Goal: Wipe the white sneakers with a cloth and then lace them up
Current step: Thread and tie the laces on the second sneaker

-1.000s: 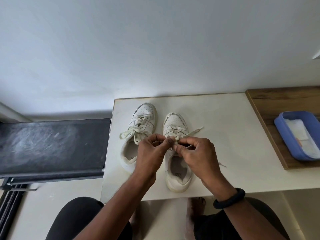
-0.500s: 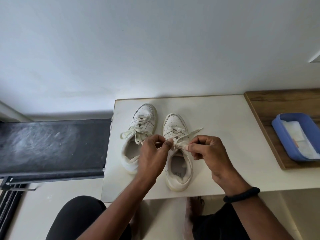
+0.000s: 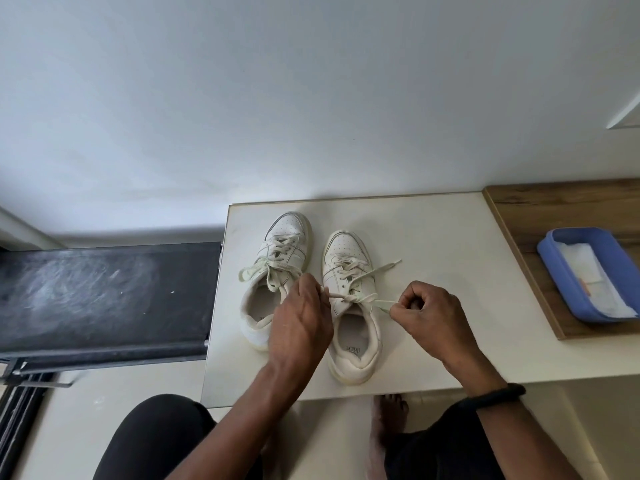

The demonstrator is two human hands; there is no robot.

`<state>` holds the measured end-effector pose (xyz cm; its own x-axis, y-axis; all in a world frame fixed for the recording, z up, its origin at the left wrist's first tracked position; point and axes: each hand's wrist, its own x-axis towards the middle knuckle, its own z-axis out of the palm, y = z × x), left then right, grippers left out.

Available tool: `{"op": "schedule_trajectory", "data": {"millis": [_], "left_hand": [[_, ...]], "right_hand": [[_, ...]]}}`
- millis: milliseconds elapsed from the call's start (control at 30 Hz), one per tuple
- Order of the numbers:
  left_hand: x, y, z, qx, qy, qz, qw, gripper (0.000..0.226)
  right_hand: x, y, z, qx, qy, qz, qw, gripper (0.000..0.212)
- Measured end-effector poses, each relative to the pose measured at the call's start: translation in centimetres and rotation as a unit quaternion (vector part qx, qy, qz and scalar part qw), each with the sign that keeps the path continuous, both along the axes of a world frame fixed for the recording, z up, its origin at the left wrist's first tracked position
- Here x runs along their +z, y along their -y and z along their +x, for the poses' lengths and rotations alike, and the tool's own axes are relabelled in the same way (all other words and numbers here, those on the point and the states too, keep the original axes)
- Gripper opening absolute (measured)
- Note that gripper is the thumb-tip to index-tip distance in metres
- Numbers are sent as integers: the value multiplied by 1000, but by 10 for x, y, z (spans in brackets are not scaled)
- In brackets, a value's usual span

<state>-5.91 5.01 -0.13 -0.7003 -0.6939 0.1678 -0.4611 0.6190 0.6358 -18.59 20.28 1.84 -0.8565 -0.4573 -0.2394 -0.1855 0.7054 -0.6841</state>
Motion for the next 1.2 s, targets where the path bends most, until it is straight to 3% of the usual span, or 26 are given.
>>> {"op": "schedule_trajectory", "data": {"millis": [267, 500, 767, 900, 967, 1100, 1200], "left_hand": [[4, 2, -2, -14, 53, -66, 996, 11], [7, 5, 0, -12, 80, -108, 991, 30], [5, 9, 1, 0, 89, -125, 988, 14], [5, 12, 2, -9, 146, -95, 985, 13], [6, 14, 1, -32, 111, -73, 991, 16], [5, 18, -5, -142, 3, -55, 988, 24], [-3, 22, -8, -223, -13, -52, 973, 21]], "right_hand": [[-4, 4, 5, 15, -190, 85, 978, 19], [-8, 7, 5, 6, -190, 110, 976, 20], [-11, 4, -1, 25, -134, 124, 983, 16], [-21, -2, -12, 57, -39, 57, 996, 10], [-21, -3, -15, 67, 5, -8, 998, 16], [-10, 1, -15, 100, -35, -130, 986, 25], [-11, 7, -10, 181, -61, -101, 976, 18]]}}
